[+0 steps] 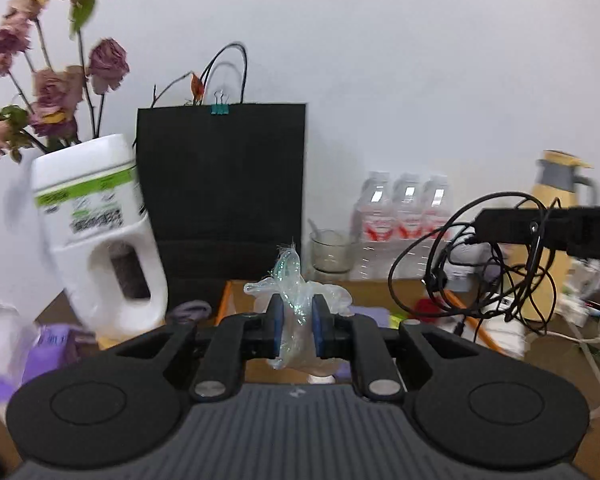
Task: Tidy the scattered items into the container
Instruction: 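Carry the plastic bag and earphones over the box and open both grippers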
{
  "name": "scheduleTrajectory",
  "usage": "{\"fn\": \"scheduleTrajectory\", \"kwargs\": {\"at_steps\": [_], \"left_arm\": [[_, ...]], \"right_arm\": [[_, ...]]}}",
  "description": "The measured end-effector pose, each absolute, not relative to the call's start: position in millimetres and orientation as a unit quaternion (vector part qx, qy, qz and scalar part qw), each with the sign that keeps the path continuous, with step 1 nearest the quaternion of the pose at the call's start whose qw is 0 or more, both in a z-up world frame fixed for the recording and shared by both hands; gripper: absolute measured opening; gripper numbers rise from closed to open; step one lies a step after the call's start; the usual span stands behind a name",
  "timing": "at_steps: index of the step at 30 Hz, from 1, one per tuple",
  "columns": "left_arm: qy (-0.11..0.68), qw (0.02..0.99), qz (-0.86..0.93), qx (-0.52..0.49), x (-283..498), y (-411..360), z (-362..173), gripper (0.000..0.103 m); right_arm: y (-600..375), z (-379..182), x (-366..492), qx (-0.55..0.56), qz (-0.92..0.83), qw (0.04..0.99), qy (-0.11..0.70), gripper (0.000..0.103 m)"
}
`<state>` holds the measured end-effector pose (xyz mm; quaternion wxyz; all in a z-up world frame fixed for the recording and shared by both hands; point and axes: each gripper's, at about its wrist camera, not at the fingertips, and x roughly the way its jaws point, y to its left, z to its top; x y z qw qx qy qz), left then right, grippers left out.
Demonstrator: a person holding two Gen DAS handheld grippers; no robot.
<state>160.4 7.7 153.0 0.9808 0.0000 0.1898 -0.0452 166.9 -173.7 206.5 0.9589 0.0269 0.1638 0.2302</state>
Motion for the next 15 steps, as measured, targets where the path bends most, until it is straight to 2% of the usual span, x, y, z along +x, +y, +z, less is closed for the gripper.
{"fn": "scheduleTrajectory", "kwargs": {"at_steps": [6,15], "left_arm": [[0.262,0.964,-0.039,0.029,264.3,6.2,139.2,0.016],[0.384,0.923,-0.015,0.018,372.5,10.3,89.7,0.017]], "right_arm": [[-157.2,188.7,261.4,0.008,0.192,0.955,0.227,0.007],[-138.6,115.2,394.1,-0.006,0.153,0.896,0.416,0.008]]}}
